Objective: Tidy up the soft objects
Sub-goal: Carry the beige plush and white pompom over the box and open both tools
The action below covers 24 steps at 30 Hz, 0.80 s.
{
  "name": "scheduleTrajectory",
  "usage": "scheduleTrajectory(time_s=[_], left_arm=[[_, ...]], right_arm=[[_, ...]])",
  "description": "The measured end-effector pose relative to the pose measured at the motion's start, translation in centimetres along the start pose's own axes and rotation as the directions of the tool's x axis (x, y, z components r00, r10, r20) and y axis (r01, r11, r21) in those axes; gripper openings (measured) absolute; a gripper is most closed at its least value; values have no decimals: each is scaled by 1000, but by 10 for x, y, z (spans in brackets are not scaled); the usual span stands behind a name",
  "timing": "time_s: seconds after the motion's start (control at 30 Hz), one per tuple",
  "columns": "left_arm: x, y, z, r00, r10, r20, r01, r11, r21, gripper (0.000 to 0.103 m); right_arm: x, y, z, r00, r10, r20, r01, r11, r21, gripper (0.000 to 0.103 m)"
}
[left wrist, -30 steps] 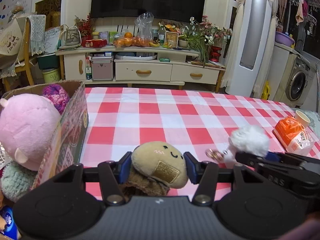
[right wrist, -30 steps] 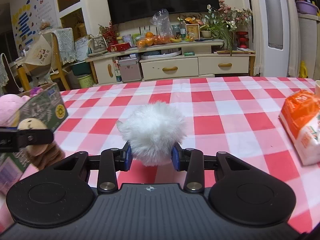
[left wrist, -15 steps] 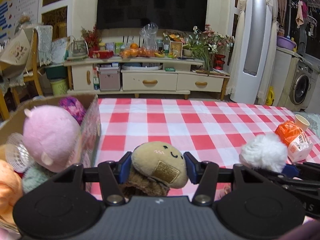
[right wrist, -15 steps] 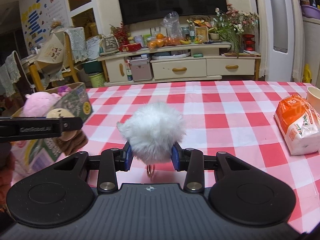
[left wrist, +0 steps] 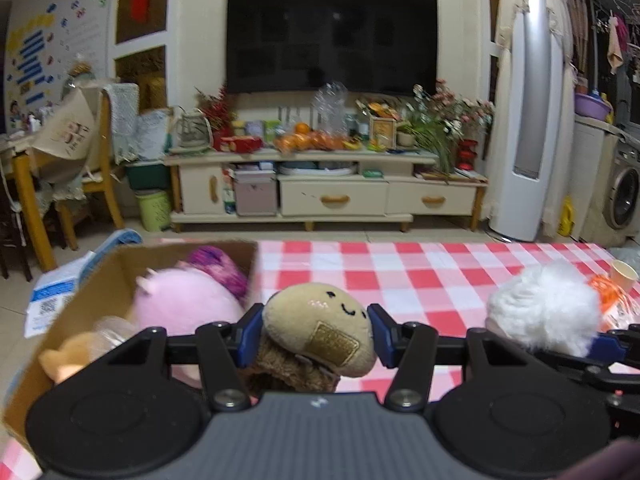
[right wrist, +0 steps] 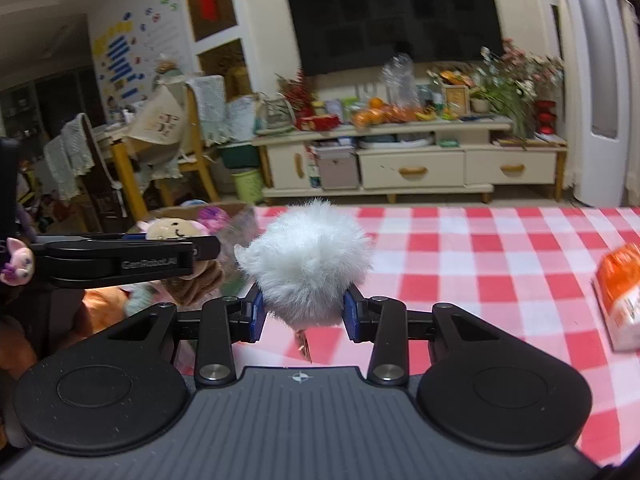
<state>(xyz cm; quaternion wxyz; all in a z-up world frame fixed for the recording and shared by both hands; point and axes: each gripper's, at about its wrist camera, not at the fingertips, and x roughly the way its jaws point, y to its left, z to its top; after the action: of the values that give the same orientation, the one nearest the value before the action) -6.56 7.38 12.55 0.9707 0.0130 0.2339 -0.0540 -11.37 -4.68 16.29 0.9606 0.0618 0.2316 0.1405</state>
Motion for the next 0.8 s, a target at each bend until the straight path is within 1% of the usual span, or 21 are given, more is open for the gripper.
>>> scheduleTrajectory(time_s=[0.17,0.4,0.57,0.8], left_arm=[[-9,22,9,998,51,37,-51,999,-20,54],[-11,55,14,990,127,61,-124,990,-60,55],[-3,78,18,982,179,55,-173,980,-98,55],[12,105,22,972,235,28,-228,963,-145,55]], right_arm=[[4,26,13,999,52,16,-51,998,-35,47],[21,60,26,992,127,17,-125,990,-61,47],[38,82,32,985,175,10,-174,982,-78,47],[74,110,34,973,227,-28,-229,968,-100,47]])
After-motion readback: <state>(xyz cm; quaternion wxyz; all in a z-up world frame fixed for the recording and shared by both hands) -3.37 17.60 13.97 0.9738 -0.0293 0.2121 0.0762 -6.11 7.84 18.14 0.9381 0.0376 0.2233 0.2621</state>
